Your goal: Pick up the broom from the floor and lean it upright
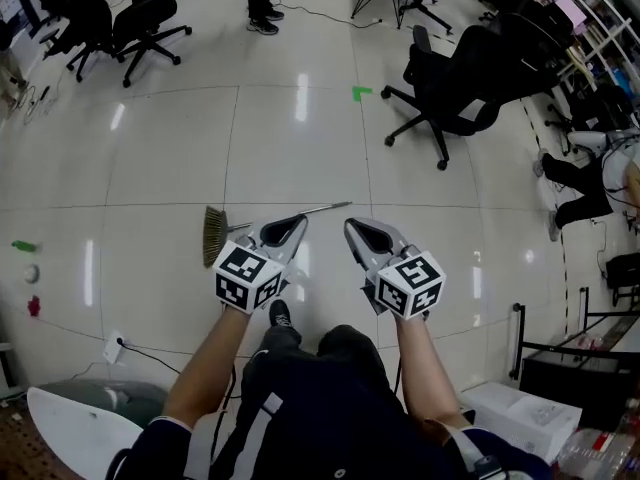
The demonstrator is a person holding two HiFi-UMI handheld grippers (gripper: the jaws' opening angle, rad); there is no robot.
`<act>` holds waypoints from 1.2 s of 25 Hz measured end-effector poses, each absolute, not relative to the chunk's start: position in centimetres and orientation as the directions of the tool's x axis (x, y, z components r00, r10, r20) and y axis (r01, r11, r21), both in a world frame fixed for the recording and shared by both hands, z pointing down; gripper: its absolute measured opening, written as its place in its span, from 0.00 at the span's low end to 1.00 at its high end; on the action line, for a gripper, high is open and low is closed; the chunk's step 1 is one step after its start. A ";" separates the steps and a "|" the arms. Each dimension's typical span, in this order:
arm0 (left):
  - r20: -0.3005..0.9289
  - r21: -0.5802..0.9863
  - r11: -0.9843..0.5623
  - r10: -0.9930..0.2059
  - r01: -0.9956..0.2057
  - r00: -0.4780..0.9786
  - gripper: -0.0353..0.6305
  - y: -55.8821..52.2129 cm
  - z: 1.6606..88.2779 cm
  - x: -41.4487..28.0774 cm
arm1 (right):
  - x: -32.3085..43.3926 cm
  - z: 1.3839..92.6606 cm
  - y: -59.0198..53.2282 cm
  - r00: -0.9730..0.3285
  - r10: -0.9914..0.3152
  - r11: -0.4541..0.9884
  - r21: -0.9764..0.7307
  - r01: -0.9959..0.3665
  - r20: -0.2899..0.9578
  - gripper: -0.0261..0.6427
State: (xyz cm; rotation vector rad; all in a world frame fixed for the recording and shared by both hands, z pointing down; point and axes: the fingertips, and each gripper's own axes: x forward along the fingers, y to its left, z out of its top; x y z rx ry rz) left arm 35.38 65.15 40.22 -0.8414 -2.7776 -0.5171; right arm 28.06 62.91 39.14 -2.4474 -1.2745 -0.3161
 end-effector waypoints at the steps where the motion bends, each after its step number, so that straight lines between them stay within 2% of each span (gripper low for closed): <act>1: 0.286 0.276 0.785 0.484 0.555 -0.827 0.05 65.9 40.5 34.8 | 27.4 39.4 63.6 0.554 0.749 -0.511 -0.217 0.832 0.363 0.04; 9: 0.369 0.285 0.839 0.350 0.463 -0.861 0.05 71.6 44.8 27.2 | 19.6 42.8 68.1 0.466 0.799 -0.391 -0.260 0.883 0.381 0.04; 16: 0.498 0.268 0.880 0.222 0.392 -0.838 0.05 75.7 53.8 18.5 | 11.1 48.6 72.2 0.395 0.832 -0.313 -0.259 0.914 0.390 0.04; 24: 0.657 0.193 0.949 0.062 0.248 -0.751 0.06 80.9 72.6 11.9 | 4.6 61.6 76.6 0.300 0.858 -0.178 -0.306 0.935 0.417 0.04; 30: 0.710 0.208 0.958 -0.008 0.199 -0.704 0.14 84.7 88.6 9.7 | 3.1 73.7 79.4 0.226 0.875 -0.084 -0.325 0.942 0.428 0.04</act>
